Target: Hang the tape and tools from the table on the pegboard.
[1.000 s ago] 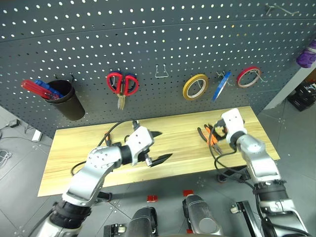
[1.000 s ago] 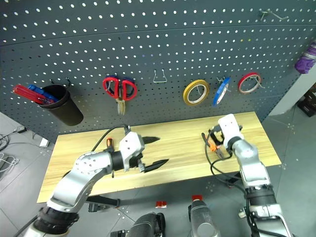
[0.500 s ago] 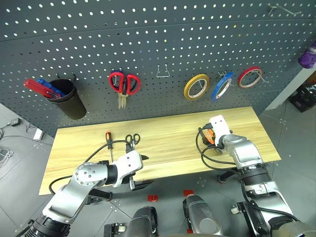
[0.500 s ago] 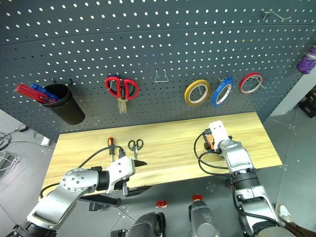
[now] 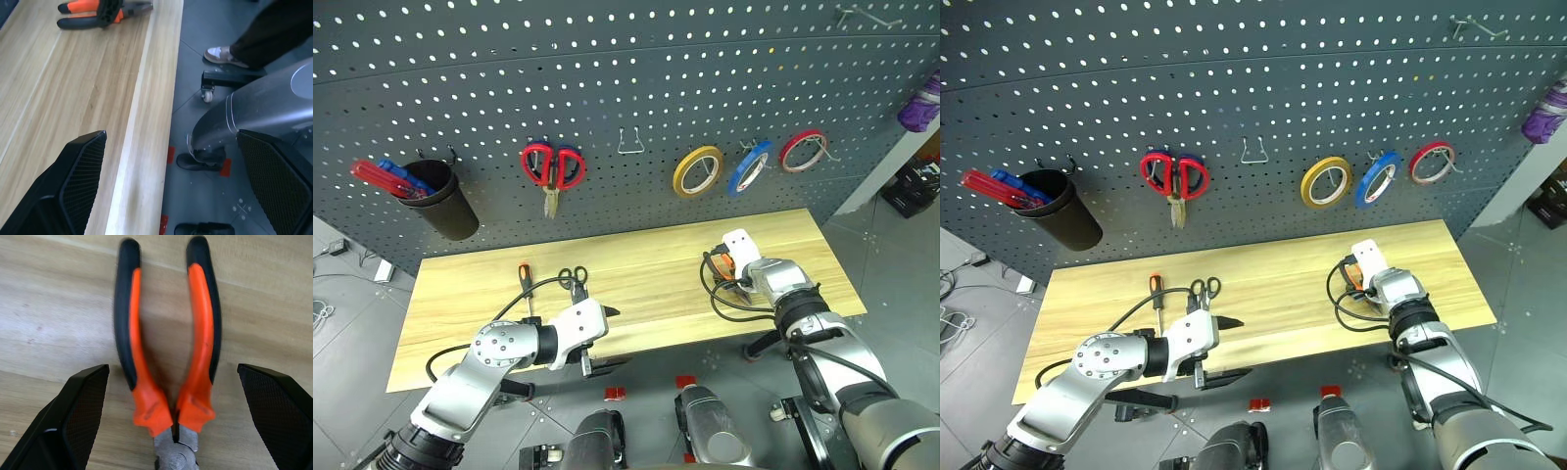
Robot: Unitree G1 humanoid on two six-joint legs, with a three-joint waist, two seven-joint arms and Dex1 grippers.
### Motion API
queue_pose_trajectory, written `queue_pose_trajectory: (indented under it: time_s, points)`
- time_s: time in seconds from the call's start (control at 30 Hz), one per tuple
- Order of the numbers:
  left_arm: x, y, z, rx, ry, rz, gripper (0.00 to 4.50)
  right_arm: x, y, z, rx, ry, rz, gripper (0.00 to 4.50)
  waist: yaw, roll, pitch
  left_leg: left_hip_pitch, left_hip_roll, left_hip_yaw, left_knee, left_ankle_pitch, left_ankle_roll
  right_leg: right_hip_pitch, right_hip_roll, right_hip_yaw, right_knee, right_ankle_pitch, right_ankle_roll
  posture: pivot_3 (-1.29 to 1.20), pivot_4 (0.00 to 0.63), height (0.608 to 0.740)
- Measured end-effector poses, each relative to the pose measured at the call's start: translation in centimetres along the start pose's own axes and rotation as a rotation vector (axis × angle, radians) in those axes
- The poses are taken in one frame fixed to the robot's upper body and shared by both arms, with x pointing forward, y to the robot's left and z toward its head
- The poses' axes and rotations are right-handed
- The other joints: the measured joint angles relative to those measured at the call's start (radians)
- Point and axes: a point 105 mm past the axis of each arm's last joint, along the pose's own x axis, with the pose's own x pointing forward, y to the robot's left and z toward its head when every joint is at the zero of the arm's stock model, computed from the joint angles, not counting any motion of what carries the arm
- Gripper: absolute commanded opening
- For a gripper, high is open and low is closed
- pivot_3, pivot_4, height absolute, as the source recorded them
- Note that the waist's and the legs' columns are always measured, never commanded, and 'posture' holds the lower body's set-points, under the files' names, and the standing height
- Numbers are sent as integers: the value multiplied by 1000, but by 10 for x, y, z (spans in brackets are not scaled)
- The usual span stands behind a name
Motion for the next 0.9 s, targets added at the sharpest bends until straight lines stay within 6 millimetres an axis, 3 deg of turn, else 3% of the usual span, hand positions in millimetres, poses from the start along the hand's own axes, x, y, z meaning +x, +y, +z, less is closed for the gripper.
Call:
queue_pose_trajectory:
  time_s: [0.2,0.43,0.73,0.8,0.9]
  points:
    - [0,1,0,4,2,5,4500,3,0,-7,6,34,21,4487,-6,0,0,0,0,1,0,0,0,0,1,1,0,0,0,-301,222,740]
    - [2,0,2,-2,-12,9,4500,7,9,-6,-30,22,33,2341,-7,-1,-1,5,1,1,0,0,0,4,1,2,-1,0,0,-300,221,740]
    - [-3,11,5,-56,-82,136,4500,4,21,-4,-45,-78,27,2342,-6,0,0,5,1,2,-2,0,0,2,2,4,-1,0,0,-304,224,740]
    - [-8,17,8,-88,-139,199,4500,-7,33,1,-55,-158,53,2342,-5,0,0,0,2,2,-1,0,0,-3,2,5,0,0,0,-310,229,740]
    - [-21,27,13,-140,-234,308,4500,-44,62,24,-87,-408,94,2342,-7,0,1,-11,1,4,1,0,0,-18,2,9,9,0,0,-308,237,740]
